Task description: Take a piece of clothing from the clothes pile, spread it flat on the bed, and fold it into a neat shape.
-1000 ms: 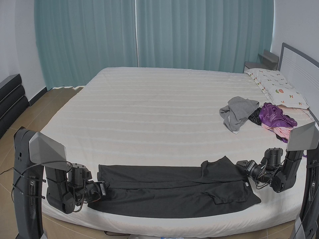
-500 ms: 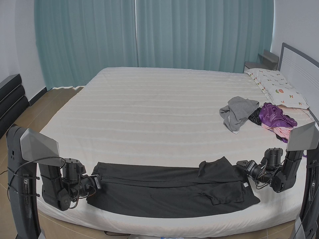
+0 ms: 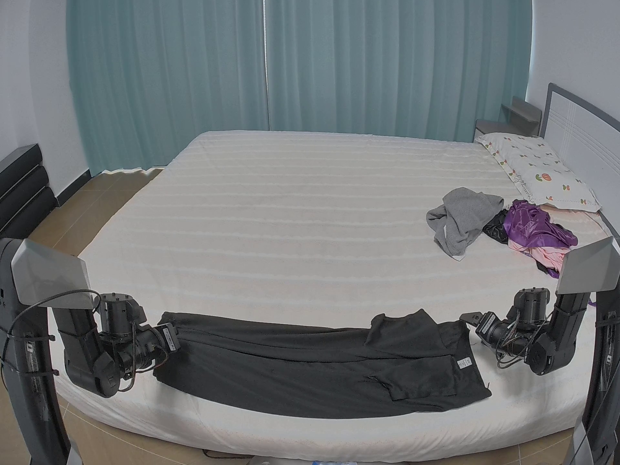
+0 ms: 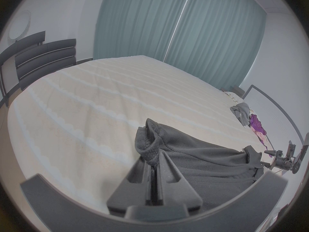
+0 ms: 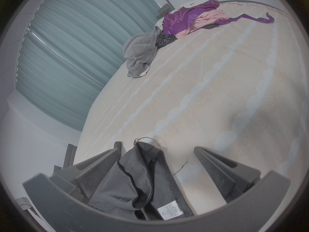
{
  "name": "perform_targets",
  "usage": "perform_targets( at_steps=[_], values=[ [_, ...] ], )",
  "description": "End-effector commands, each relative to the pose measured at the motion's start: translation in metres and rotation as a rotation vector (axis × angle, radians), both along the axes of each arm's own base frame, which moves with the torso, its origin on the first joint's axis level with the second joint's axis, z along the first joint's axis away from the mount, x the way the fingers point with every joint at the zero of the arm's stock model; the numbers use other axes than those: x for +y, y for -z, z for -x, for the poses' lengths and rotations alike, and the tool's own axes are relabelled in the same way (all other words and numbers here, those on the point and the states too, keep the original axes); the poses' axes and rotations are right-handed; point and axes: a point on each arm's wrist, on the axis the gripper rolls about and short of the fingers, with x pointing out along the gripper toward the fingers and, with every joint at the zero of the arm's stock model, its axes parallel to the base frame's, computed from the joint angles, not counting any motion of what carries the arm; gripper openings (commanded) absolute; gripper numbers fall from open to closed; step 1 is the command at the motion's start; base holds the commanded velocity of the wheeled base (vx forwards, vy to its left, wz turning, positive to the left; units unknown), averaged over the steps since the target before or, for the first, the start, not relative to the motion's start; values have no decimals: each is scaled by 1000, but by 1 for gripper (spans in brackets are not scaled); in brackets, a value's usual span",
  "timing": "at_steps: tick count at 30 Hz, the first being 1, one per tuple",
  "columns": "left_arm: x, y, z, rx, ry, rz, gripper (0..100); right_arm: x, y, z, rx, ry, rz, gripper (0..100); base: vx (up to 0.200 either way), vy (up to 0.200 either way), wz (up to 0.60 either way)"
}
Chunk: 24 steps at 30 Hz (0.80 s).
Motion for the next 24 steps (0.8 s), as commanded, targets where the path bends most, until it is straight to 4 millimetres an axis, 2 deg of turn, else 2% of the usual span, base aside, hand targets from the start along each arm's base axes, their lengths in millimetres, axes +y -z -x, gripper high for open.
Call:
perform_targets(
  at_steps=[1, 12, 22, 24],
  values=[
    [5, -13, 1, -21, -8, 9, 0, 0, 0, 0, 2, 0, 0, 100, 0, 0, 0],
    [0, 3, -3, 21, 15, 15, 0, 0, 1, 0, 3, -1, 0, 100, 0, 0, 0],
    [-1, 7, -4, 30, 6, 24, 0, 2, 1, 0, 5, -7, 2, 100, 0, 0, 0],
    [-3, 6, -6, 26, 1, 31, 0, 2, 2, 1, 8, -7, 2, 100, -200, 0, 0]
  ],
)
